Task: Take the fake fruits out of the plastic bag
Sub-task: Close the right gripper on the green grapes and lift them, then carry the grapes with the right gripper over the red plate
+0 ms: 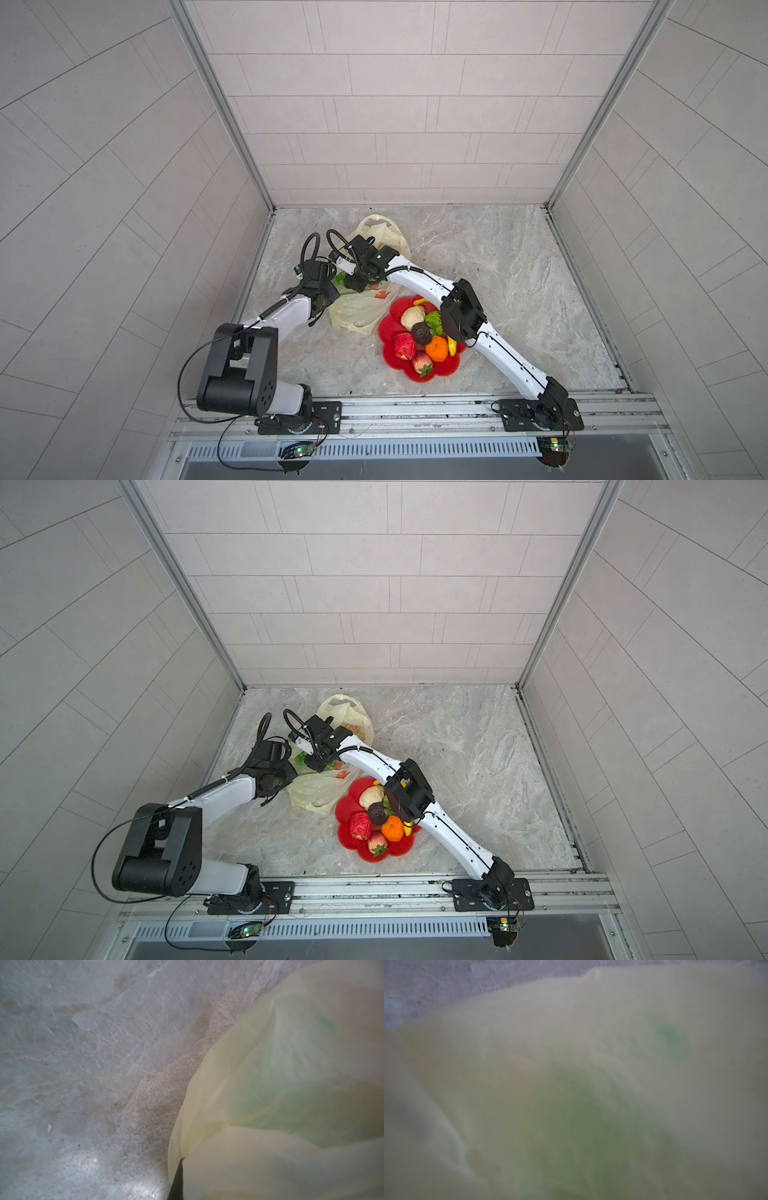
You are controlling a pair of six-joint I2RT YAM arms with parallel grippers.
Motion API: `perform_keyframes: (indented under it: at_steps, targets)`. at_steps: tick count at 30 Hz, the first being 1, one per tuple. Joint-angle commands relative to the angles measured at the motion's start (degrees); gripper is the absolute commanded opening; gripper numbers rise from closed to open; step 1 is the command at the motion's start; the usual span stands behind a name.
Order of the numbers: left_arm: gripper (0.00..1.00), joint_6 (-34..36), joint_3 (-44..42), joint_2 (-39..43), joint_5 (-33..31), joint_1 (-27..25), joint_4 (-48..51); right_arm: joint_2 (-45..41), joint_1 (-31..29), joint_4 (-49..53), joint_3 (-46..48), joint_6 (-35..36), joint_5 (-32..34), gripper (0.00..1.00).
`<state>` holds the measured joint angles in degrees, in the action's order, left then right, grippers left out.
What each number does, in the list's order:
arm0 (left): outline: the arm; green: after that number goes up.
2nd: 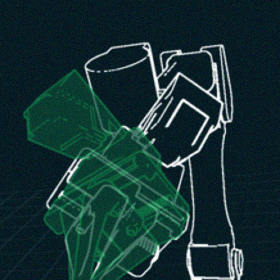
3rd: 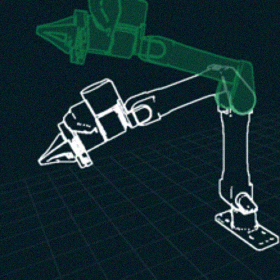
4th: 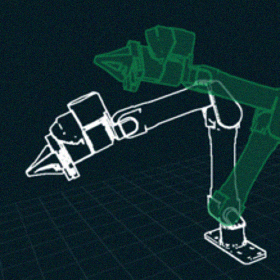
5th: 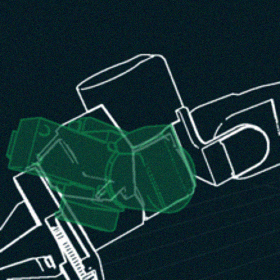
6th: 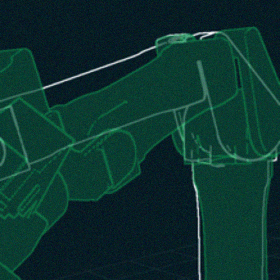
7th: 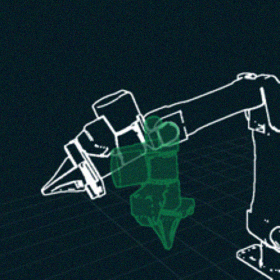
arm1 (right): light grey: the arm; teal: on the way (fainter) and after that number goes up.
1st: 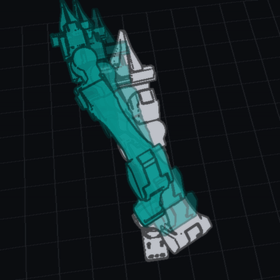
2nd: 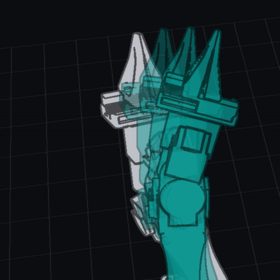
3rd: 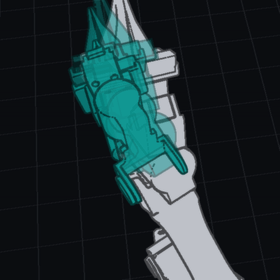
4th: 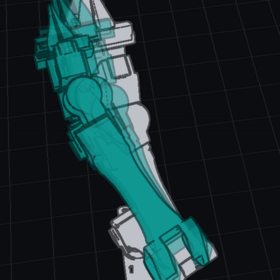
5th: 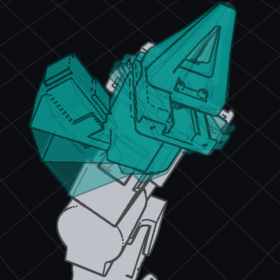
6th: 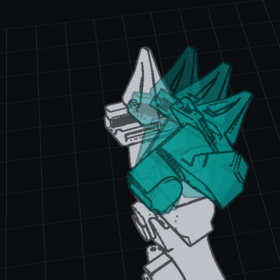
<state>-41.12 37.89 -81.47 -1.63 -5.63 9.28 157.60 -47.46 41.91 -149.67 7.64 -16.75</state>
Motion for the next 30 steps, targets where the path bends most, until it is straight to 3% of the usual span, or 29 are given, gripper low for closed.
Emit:
perform_keyframes:
  at_steps: [1,11,30]
  targets:
    - [0.04,-0.10,-0.58,0.46,-1.10,0.29,0.32,-4.12,-0.09,4.01,1.01,0.26,-0.98,0.26]
    - [0.03,-0.09,-0.11,0.35,-1.89,0.30,1.17,-12.49,-0.09,-0.78,10.52,-1.02,-2.78,0.13]
    - [0.00,-2.91,-0.94,0.89,-3.03,2.85,2.85,-33.35,-0.17,-12.91,39.06,-2.63,-1.22,0.10]
